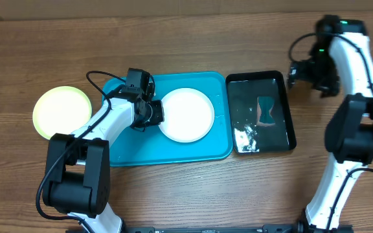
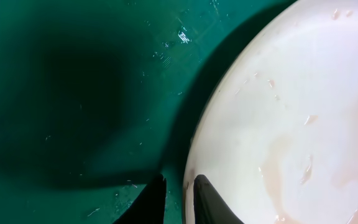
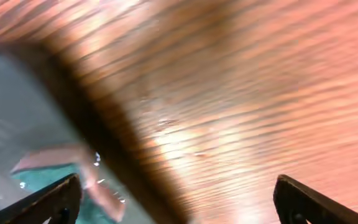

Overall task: Clean dirty plates on tray and stack at the side
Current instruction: 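Return the sponge to the black tray and raise the right gripper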

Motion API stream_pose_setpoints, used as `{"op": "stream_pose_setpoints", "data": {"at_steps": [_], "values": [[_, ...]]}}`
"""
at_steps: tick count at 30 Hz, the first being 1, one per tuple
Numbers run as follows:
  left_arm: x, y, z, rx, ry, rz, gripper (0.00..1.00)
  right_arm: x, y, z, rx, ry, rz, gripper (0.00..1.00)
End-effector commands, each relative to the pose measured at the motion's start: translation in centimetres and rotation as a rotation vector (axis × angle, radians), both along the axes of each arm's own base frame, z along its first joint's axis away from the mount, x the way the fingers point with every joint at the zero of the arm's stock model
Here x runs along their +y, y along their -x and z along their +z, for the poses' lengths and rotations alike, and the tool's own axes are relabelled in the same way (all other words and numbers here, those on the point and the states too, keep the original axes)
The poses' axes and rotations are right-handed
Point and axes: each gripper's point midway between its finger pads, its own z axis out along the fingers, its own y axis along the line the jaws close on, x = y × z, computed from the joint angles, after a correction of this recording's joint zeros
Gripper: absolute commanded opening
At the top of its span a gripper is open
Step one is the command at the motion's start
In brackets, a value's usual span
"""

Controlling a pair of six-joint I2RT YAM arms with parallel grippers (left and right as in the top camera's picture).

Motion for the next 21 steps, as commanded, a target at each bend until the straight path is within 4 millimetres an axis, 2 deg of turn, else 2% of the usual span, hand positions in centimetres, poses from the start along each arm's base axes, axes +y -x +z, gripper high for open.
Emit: {"op": "stream_pose_setpoints", "data": {"at_steps": [1, 5, 12, 14, 15, 18, 21], "values": [[0.1, 0.7, -1.0, 0.020, -0.009, -0.011, 0.18, -1.3, -0.3, 1.9, -0.054, -0.002, -0.042, 1.00], [0.1, 0.8, -1.1, 0.021, -0.009, -0.011, 0.13, -3.1, -0.6, 1.9, -0.079, 0.004, -0.080, 1.00], [0.0, 1.0, -1.7, 0.013, -0.026, -0.018, 0.13, -4.5, -3.0, 2.0, -0.184, 0.025, -0.099, 1.00], [-0.2, 1.0, -1.8, 0.008, -0.025, -0.023, 0.04, -4.7, -3.9, 2.1, -0.222, 0.032, -0.098, 1.00], [-0.2, 1.0, -1.7, 0.005, -0.024, -0.023, 0.04, -4.7, -4.2, 2.1, -0.233, 0.034, -0.098, 1.00], [-0.3, 0.5, -1.0, -0.006, -0.018, -0.023, 0.04, -5.0, -5.2, 2.3, -0.276, 0.042, -0.098, 1.00], [-0.5, -0.7, 0.8, -0.031, -0.014, -0.020, 0.04, -5.2, -6.0, 2.4, -0.310, 0.049, -0.097, 1.00]]}}
